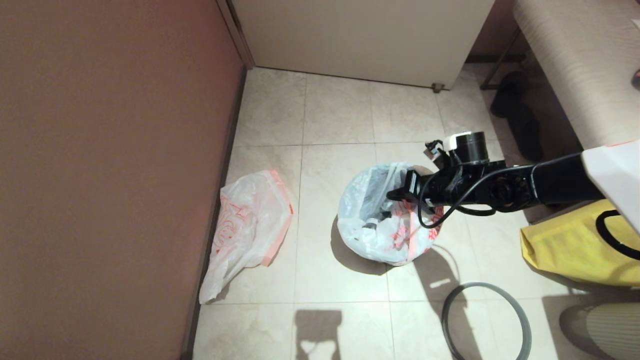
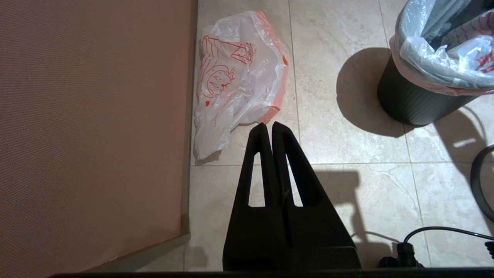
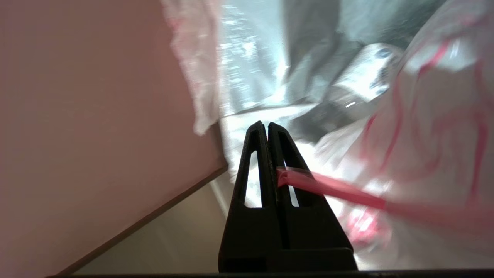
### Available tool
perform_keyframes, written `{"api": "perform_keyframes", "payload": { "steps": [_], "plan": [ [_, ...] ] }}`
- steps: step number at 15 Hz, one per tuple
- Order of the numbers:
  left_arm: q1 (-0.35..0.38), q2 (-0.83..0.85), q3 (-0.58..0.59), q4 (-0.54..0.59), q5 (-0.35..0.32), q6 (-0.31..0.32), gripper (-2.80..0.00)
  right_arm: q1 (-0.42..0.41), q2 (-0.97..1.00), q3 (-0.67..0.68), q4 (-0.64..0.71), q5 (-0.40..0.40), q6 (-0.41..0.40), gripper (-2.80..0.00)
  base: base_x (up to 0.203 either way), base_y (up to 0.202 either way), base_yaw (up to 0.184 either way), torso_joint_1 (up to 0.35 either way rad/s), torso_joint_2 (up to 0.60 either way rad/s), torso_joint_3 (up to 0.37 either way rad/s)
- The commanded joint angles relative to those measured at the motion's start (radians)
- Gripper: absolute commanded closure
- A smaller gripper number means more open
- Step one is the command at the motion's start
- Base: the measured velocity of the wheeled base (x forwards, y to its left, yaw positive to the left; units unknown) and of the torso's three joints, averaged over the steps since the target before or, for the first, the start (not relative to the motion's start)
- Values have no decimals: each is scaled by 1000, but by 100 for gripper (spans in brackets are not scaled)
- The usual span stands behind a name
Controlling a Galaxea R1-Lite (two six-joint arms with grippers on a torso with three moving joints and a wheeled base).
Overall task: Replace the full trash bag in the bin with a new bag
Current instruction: Place the trash bag on the floor
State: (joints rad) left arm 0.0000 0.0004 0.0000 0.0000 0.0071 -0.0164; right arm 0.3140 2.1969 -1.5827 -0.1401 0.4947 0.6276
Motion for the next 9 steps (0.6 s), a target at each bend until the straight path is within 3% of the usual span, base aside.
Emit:
{"api": "perform_keyframes", "payload": {
  "steps": [1,5,7,9],
  "plan": [
    [0,0,0,0,1,0,0,-3,108,9,-35,-24,-1,0,0,0,0,0,0,0],
    [0,0,0,0,1,0,0,-16,61,-22,-46,-72,-11,0,0,0,0,0,0,0],
    [0,0,0,0,1,0,0,-16,-57,-44,-5,-69,-15,0,0,0,0,0,0,0],
    [0,0,0,0,1,0,0,-25,-95,-78,85,-70,-68,0,0,0,0,0,0,0]
  ]
}}
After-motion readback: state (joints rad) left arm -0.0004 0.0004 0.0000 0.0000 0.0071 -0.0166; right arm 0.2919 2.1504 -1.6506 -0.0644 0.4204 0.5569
